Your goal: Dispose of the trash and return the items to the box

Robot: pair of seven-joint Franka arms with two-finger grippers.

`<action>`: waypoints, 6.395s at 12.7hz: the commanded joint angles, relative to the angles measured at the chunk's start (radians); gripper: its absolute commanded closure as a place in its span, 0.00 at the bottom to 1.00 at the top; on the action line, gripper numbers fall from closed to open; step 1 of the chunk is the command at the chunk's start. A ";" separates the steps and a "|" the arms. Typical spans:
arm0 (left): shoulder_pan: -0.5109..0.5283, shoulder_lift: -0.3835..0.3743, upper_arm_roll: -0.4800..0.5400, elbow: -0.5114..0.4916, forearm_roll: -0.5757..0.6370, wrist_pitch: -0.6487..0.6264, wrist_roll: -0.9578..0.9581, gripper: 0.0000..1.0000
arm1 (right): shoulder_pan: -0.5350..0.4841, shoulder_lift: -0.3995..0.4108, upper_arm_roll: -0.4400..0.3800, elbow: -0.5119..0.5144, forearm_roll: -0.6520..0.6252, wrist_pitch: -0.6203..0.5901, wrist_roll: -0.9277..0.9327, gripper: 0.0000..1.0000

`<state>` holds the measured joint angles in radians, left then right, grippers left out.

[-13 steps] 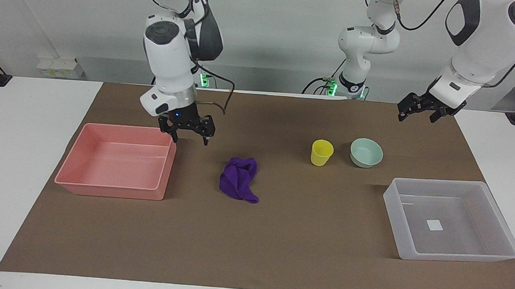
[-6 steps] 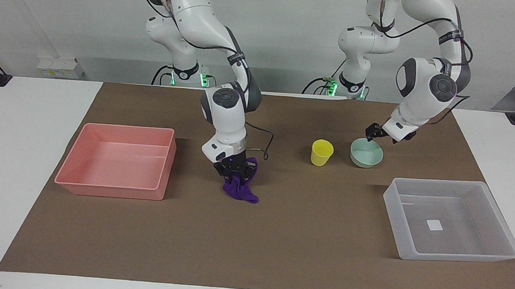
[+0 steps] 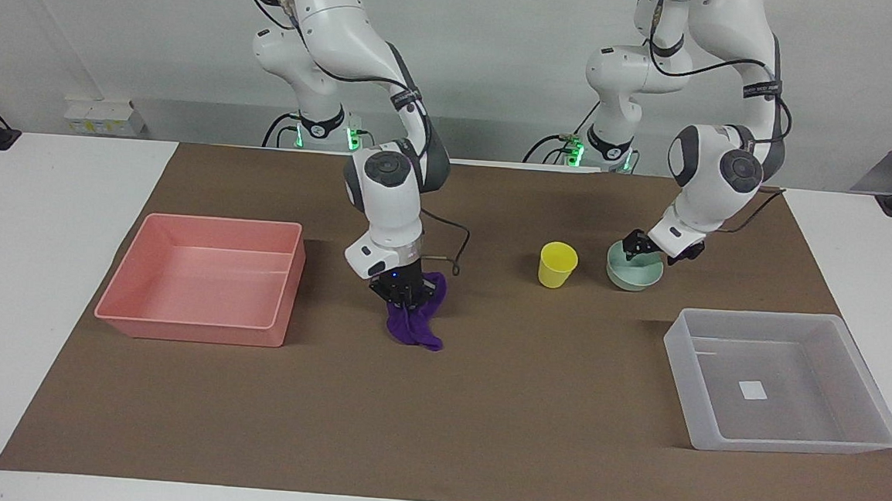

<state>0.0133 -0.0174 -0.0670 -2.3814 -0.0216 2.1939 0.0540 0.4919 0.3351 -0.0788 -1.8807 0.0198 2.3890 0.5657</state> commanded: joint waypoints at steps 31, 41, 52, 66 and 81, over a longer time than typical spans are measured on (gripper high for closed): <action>0.260 0.654 0.006 1.021 -0.118 -0.191 0.116 0.01 | -0.498 -0.246 0.013 -0.222 -0.037 -0.060 -0.416 0.00; 0.105 0.414 -0.007 1.025 -0.116 -0.481 -0.002 0.00 | -0.449 -0.403 0.014 0.144 -0.038 -0.674 -0.333 0.00; -0.295 -0.004 -0.008 0.171 -0.120 -0.098 -0.224 0.00 | -0.457 -0.473 0.007 0.203 -0.044 -0.800 -0.468 0.00; -0.314 0.100 -0.007 0.223 -0.119 -0.072 -0.284 1.00 | -0.449 -0.485 0.013 0.147 -0.063 -0.806 -0.471 0.00; 0.120 0.444 0.016 1.031 0.016 -0.364 -0.254 1.00 | -0.449 -0.485 0.013 0.147 -0.061 -0.804 -0.466 0.00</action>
<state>0.1154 0.3125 -0.0439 -1.4846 -0.0788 1.8419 -0.2070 0.0470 -0.1229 -0.0718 -1.7029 -0.0300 1.5732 0.1131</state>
